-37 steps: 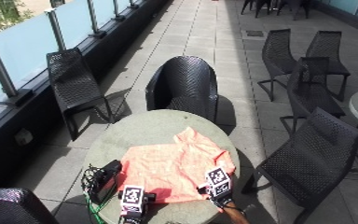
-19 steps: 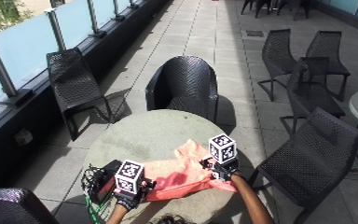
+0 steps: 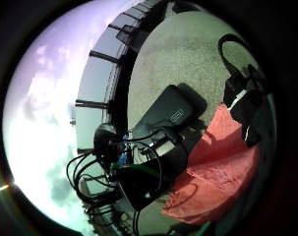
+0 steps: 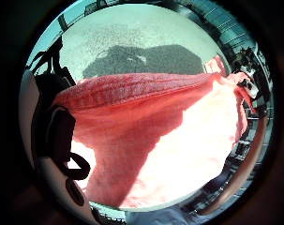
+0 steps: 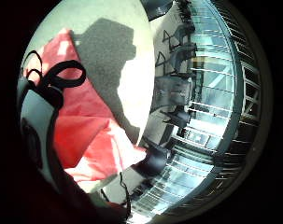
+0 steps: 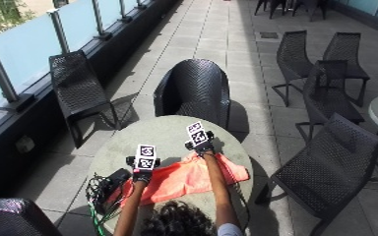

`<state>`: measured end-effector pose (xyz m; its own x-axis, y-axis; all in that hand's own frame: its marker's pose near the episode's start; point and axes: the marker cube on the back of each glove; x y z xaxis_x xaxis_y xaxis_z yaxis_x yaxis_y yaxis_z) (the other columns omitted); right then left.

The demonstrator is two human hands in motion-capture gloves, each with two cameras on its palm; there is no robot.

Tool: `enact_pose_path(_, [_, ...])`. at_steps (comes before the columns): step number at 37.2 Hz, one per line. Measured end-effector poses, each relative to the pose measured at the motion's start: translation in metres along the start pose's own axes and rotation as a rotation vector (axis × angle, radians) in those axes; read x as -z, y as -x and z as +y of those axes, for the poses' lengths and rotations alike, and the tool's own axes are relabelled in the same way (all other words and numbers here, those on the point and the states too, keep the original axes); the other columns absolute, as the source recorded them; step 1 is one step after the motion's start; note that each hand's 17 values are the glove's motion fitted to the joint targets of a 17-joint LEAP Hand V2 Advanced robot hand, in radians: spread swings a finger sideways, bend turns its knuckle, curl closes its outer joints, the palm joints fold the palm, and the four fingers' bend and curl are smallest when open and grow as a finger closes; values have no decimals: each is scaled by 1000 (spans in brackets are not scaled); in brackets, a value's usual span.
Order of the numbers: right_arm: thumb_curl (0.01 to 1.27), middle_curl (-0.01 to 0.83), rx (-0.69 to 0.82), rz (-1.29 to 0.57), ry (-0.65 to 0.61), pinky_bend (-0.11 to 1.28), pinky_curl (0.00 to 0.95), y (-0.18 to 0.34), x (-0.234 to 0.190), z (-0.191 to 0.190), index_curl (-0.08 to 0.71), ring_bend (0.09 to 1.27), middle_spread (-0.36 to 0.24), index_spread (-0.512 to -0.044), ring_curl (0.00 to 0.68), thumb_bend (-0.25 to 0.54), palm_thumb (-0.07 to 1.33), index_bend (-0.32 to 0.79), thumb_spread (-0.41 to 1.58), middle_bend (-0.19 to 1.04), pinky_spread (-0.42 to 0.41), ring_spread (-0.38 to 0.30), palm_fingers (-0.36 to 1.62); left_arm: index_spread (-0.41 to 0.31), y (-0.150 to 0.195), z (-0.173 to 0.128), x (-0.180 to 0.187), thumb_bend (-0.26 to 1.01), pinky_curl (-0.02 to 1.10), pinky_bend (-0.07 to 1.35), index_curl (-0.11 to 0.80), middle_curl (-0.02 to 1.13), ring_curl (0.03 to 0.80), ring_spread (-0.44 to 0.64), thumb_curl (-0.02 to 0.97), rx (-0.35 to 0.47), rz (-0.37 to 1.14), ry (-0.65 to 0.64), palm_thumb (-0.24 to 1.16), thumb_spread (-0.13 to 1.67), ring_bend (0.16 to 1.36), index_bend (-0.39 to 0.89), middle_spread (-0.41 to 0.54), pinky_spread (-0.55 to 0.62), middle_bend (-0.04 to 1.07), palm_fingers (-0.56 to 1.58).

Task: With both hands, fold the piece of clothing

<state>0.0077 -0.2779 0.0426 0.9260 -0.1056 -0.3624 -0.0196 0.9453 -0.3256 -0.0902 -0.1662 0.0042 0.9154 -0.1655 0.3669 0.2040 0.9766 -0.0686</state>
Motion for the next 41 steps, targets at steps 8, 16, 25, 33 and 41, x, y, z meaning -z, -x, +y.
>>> enact_pose_path(8, [304,471,-101,-188,-221,394,355,-22,8,28,410,762,-264,-328,449,-6,981,147,1034,499,-254,-252,1261,-357,2,3,6,-7,416,189,491,497,430,-372,294,16,96,-122,727,1306,657,250,-361,-251,426,1207])
enact_pose_path(16, [306,430,-420,-567,-284,485,386,-83,-32,138,378,524,-241,-331,396,-15,939,115,1051,335,-122,-226,864,-268,-28,-24,-51,-5,450,258,444,470,414,-294,296,-39,158,-372,756,1293,549,124,-292,-136,242,861])
enact_pose_path(25, [296,394,-688,-622,-19,590,409,-108,-125,182,318,394,-131,-301,356,-63,777,57,1109,190,39,-41,541,-224,-45,68,-33,-9,455,286,413,417,378,-203,298,-150,203,-42,765,1310,469,127,-246,-73,148,793])
enact_pose_path(33, [278,365,-730,-584,12,703,415,-100,-151,177,241,430,-29,-276,349,-41,633,42,1139,162,146,80,367,-167,-49,76,-51,-28,458,273,373,435,362,-86,253,-169,196,75,626,1412,399,99,-231,-1,228,688])
enact_pose_path(41, [306,359,-760,-423,-30,756,399,-90,-156,182,149,716,-23,-282,404,18,732,-22,1152,215,91,-28,553,-113,-50,72,-65,-38,483,389,348,364,367,60,168,-184,325,122,387,1558,455,116,-74,99,110,444])
